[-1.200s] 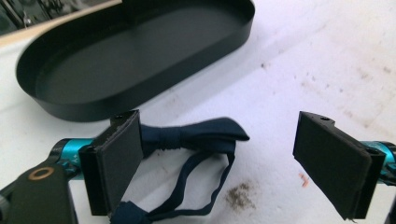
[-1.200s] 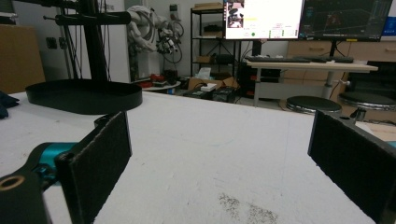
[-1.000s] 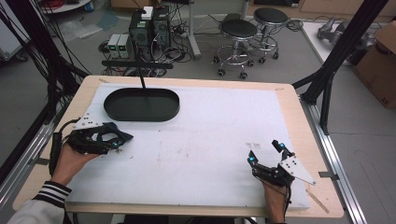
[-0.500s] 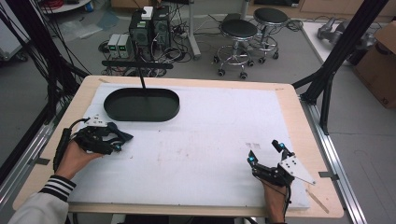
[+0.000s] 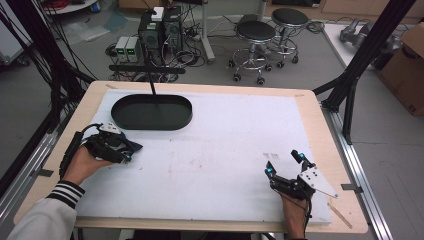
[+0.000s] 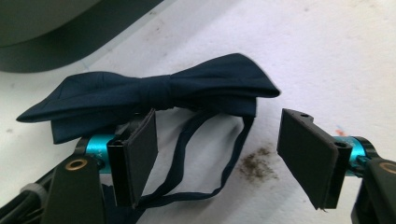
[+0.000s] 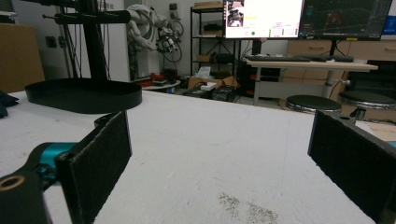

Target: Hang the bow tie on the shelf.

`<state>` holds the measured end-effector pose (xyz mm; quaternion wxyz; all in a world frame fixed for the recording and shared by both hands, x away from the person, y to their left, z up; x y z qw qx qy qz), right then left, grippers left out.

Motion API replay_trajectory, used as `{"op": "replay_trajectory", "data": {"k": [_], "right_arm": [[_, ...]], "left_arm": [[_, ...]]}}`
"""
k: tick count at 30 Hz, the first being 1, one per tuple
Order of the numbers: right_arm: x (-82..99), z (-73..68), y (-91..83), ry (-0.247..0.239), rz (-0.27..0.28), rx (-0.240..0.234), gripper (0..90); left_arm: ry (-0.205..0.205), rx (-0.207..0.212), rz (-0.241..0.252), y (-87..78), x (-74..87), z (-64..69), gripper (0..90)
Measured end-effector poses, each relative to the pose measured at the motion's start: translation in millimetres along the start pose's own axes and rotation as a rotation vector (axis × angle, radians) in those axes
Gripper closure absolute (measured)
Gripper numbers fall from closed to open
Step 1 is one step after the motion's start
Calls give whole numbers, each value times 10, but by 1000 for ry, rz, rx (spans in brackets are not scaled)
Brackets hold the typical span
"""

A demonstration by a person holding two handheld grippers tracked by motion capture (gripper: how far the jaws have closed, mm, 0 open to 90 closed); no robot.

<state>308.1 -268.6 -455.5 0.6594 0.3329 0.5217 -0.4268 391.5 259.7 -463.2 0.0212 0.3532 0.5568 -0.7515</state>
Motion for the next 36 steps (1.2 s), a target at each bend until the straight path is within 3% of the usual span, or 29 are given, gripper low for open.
{"op": "replay_trajectory", "data": {"k": [5,13,27,36], "right_arm": [[0,0,0,-2,-1,0,51],[0,2,0,-4,-2,1,51],[-2,0,-2,-3,4,1,51],[-2,1,-2,-4,4,1,51]], "left_arm": [[-25,5,-7,21,5,-30,315],[8,-3,-32,20,-70,-5,391],[10,-22,-85,104,-42,-3,370],[18,-5,-93,128,-43,24,489]]}}
Point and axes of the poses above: each handheld gripper's, and its own axes: y roughly forward along the jaws, x roughly out of its underside, z roughly to its right, the point moved 6 cm from there along y, roughly forward along the jaws, and after that the axes turned 14 degrees about -y, right-handed, at the moved point
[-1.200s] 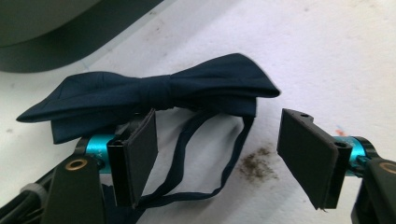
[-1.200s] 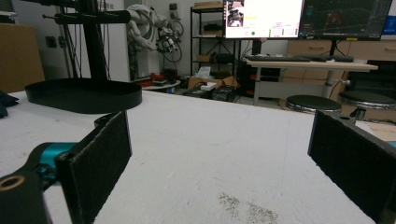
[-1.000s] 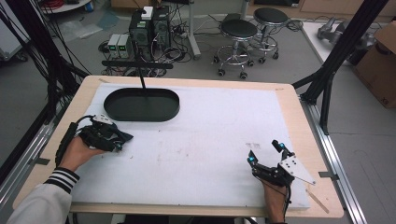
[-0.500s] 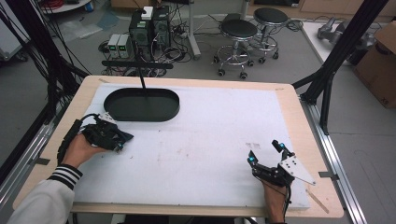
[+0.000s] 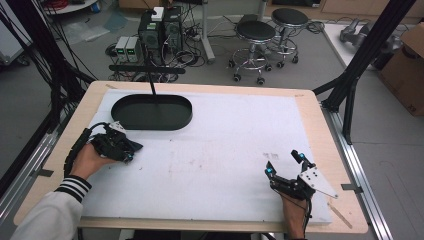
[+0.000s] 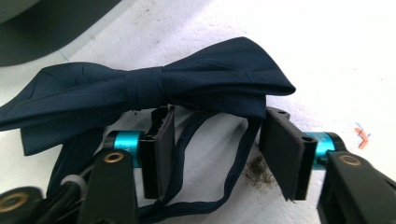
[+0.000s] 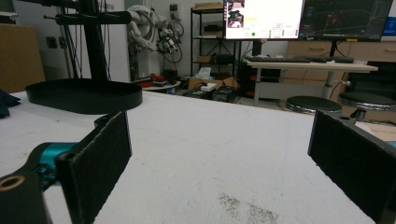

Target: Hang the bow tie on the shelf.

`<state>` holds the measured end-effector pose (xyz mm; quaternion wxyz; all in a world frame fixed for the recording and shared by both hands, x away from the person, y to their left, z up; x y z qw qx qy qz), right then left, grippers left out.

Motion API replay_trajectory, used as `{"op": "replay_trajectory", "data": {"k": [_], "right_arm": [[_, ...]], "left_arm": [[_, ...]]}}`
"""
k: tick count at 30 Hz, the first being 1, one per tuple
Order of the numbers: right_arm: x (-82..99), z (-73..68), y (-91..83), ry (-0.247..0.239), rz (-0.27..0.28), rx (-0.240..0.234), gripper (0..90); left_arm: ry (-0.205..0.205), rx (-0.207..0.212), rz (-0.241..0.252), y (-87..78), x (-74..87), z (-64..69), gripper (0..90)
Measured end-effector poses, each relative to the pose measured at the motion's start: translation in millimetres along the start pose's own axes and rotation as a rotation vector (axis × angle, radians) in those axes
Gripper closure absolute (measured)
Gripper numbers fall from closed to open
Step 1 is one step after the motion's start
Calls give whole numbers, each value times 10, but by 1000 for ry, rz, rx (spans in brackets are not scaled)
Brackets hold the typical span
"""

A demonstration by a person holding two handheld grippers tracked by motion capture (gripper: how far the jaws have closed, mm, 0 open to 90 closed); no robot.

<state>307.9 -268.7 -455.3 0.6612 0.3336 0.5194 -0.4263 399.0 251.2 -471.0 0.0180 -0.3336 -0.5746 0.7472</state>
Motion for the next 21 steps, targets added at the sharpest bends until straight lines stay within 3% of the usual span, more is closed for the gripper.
{"op": "replay_trajectory", "data": {"k": [11,15,17,19,21], "right_arm": [[-1,-1,-1,1,1,-1,51],[0,-1,-1,1,0,0,51],[0,0,-1,1,0,-1,51],[0,-2,-3,5,0,0,51],[1,0,-4,3,0,0,51]], "left_arm": [[20,-23,17,-15,-7,-7,630],[14,-23,15,-12,-10,-5,645],[13,-22,15,-17,-14,-9,699],[18,-50,27,-26,-21,-22,704],[3,-37,28,-22,-15,-24,706]]}}
Point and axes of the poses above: each handheld gripper's, and its own axes: y roughly forward along the jaws, x roughly out of its underside, z roughly to its right, the point moved 6 cm from there along y, roughly forward along the jaws, and after that the axes turned 14 degrees about -y, right-handed, at the moved point
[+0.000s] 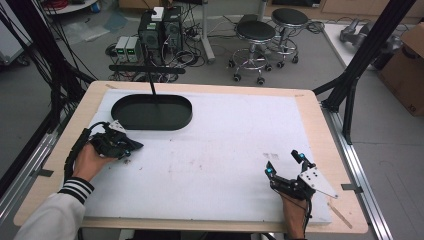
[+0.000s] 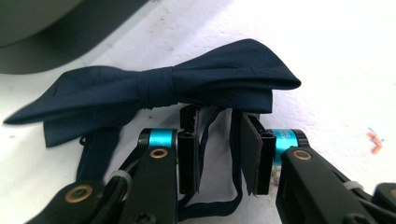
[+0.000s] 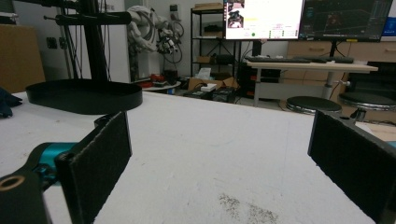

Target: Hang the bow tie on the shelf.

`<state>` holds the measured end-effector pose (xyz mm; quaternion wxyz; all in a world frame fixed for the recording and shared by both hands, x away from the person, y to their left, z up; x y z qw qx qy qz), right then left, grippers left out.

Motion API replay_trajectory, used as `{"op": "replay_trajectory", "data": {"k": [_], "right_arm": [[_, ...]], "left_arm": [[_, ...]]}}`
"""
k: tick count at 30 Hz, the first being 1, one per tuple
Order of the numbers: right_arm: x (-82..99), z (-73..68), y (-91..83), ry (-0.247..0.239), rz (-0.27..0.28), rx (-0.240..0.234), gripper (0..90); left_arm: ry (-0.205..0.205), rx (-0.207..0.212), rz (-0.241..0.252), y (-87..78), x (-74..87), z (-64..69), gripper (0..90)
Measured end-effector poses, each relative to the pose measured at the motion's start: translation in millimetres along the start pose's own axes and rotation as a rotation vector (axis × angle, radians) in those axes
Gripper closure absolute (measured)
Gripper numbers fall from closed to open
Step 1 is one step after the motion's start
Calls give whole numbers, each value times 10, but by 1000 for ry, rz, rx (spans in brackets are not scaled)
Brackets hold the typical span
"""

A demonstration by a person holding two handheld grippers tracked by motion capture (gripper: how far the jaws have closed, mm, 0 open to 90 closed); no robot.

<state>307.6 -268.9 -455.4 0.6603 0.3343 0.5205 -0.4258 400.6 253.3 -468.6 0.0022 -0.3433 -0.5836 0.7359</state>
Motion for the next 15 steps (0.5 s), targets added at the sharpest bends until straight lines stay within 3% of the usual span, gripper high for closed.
{"op": "replay_trajectory", "data": {"k": [9,15], "right_arm": [[-2,-1,2,-2,3,0,51],[-1,-1,1,-1,1,-1,51]], "left_arm": [[-26,26,14,9,13,0,854],[-32,37,29,1,23,3,876]]}}
Point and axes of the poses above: each handheld gripper's, and its own axes: y roughly forward along the jaws, x roughly out of its underside, z roughly to its right, the point moved 6 cm from there along y, roughly forward along the jaws, and after that the axes turned 14 degrees about -y, right-handed, at the moved point
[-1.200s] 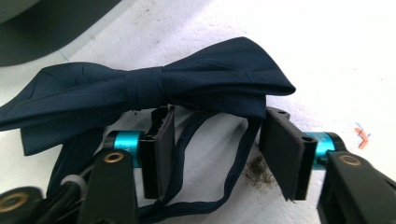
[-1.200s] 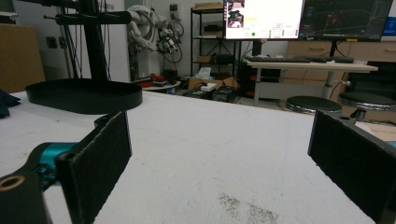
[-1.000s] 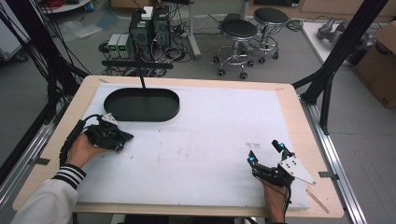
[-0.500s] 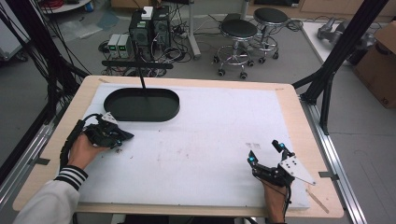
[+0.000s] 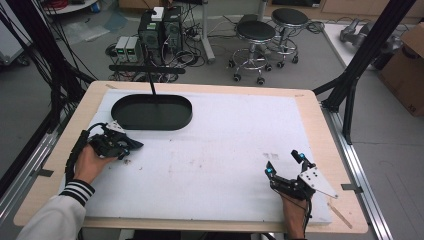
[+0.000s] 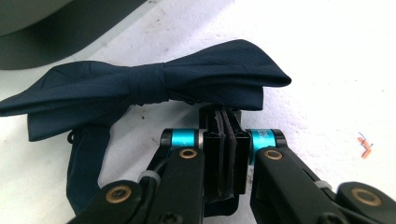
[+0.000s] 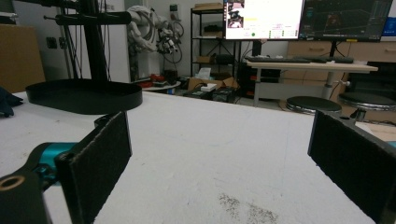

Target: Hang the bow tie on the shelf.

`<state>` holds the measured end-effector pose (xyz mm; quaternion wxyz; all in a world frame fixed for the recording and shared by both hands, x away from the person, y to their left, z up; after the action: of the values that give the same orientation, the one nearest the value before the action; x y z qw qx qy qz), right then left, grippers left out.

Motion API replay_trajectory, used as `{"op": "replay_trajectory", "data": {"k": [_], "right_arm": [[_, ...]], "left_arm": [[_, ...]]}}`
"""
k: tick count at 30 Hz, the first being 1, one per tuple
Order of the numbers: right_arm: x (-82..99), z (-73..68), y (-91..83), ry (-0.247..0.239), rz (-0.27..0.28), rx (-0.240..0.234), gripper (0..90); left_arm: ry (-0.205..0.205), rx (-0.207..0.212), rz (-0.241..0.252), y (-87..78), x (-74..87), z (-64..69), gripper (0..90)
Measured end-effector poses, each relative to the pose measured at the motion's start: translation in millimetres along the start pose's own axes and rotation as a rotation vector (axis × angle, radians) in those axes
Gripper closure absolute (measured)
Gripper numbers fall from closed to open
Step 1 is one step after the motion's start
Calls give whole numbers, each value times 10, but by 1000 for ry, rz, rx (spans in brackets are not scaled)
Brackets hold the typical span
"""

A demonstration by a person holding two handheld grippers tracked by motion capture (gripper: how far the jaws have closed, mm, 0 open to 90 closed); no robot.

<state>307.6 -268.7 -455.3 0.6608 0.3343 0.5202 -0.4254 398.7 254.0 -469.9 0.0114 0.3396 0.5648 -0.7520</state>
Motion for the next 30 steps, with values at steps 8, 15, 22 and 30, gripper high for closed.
{"op": "replay_trajectory", "data": {"k": [8,15,22,30], "right_arm": [[-1,1,1,-1,1,0,51],[-1,0,-1,-3,3,0,51],[-1,0,-1,-3,2,0,51],[-1,-2,-2,1,1,2,51]], "left_arm": [[-23,26,46,-58,-31,18,878],[-39,43,109,-147,-71,24,881],[-68,78,228,-279,-147,33,882],[-105,116,366,-416,-238,35,882]]}}
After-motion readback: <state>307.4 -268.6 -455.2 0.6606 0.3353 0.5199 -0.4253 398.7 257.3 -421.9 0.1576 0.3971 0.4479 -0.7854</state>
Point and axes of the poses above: each handheld gripper's, and its own axes: y roughly forward along the jaws, x roughly out of its underside, z roughly to its right, the point moved 6 cm from there along y, roughly forward along the jaws, and after that the axes turned 14 degrees about -y, right-handed, at the moved point
